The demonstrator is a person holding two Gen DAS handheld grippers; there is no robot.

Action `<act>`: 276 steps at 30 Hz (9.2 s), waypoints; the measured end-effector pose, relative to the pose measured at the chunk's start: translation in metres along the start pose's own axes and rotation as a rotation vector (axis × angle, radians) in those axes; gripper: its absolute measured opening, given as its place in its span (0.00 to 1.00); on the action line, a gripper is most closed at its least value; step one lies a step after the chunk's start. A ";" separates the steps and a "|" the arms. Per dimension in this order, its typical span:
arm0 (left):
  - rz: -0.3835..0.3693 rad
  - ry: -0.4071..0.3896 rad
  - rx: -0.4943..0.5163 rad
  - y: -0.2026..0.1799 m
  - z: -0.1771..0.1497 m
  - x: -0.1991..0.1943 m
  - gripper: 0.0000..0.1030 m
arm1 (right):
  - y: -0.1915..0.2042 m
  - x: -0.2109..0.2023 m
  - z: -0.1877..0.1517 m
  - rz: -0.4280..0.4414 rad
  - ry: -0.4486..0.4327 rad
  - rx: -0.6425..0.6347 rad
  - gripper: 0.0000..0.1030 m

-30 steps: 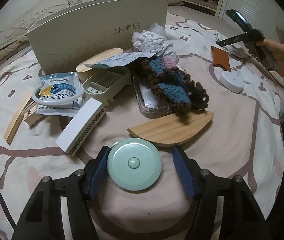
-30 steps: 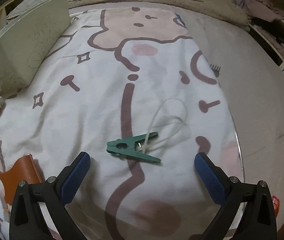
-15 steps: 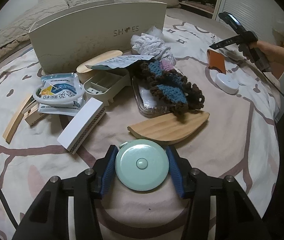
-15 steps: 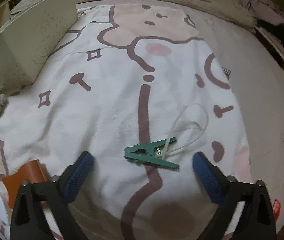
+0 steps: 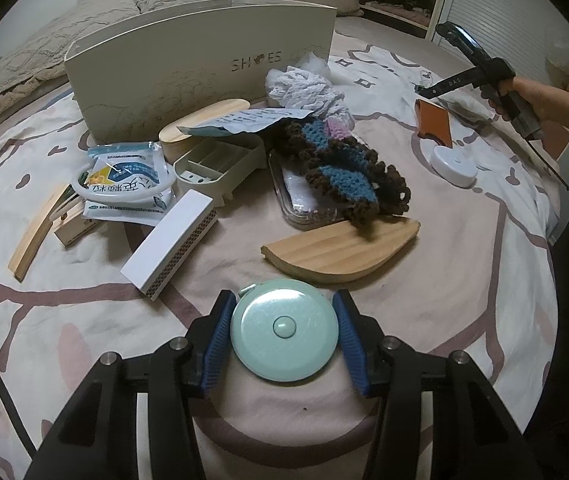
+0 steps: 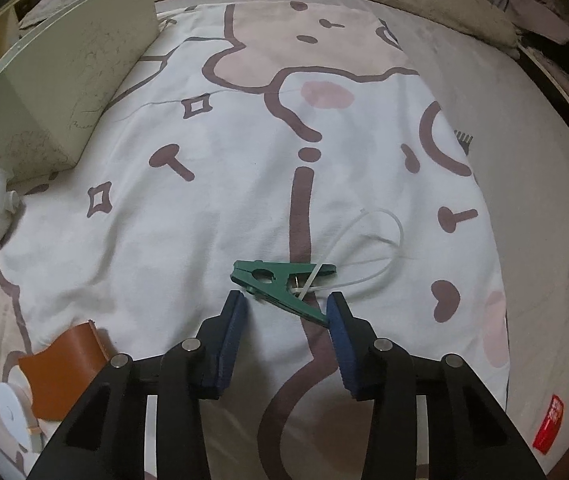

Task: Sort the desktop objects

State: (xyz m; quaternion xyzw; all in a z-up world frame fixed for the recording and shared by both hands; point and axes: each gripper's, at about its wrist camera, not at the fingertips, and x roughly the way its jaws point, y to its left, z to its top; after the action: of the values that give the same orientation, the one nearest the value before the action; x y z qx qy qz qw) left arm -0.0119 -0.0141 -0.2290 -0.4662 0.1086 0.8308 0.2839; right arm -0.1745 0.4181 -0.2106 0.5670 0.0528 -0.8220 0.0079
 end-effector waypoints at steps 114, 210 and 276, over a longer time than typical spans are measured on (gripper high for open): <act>0.365 -0.478 -0.359 0.041 0.215 -0.139 0.49 | 0.173 -0.209 0.091 0.320 -0.474 -0.149 0.51; 0.370 -0.144 -0.488 0.119 0.258 0.047 0.49 | 0.195 -0.062 0.149 0.354 -0.207 -0.083 0.86; 0.448 -0.275 -0.435 0.062 0.242 -0.084 0.99 | 0.172 -0.178 0.104 0.216 -0.463 -0.095 1.00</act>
State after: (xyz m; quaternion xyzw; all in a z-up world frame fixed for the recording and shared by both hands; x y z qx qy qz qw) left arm -0.1859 0.0122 -0.0331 -0.3638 -0.0109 0.9314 0.0003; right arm -0.1950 0.2286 -0.0210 0.3650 0.0271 -0.9209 0.1340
